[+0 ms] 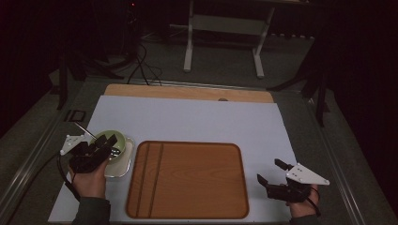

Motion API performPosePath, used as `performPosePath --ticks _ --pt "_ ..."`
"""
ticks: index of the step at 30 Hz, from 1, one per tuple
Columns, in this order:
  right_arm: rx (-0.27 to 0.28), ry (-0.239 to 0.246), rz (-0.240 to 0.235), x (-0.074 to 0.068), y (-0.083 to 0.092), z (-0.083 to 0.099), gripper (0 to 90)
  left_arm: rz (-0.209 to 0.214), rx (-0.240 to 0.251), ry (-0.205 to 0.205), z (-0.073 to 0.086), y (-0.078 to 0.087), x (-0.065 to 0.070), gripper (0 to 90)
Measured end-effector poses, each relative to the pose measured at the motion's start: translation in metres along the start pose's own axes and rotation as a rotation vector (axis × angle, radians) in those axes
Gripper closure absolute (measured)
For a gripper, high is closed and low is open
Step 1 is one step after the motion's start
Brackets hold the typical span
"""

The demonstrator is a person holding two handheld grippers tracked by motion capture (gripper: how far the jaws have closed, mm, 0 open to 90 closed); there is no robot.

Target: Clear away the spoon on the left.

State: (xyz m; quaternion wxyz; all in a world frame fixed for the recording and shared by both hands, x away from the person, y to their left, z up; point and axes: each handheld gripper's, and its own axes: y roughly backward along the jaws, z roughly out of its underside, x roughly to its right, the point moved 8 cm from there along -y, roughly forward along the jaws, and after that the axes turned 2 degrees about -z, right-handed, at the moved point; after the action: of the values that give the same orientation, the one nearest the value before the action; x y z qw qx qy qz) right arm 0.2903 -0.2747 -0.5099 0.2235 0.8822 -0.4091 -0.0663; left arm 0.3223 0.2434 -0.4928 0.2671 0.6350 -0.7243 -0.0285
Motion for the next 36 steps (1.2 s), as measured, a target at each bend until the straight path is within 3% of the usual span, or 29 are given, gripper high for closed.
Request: performPosePath --ticks 15,23,28,36 --pt "0.002 0.000 0.001 0.000 0.000 0.000 14.1 -0.029 0.018 0.048 -0.006 0.006 -0.019 55.9" --pt "0.000 -0.002 0.002 0.000 0.000 0.000 14.1 -0.063 0.032 0.093 -0.012 0.006 -0.043 55.0" --pt "-0.004 0.000 0.002 -0.001 -0.001 0.000 14.1 -0.090 0.018 0.106 -0.013 0.004 -0.058 53.7" --pt "-0.007 -0.004 0.002 -0.001 -0.002 0.000 14.1 -0.118 -0.021 0.167 -0.013 -0.008 -0.078 48.5"
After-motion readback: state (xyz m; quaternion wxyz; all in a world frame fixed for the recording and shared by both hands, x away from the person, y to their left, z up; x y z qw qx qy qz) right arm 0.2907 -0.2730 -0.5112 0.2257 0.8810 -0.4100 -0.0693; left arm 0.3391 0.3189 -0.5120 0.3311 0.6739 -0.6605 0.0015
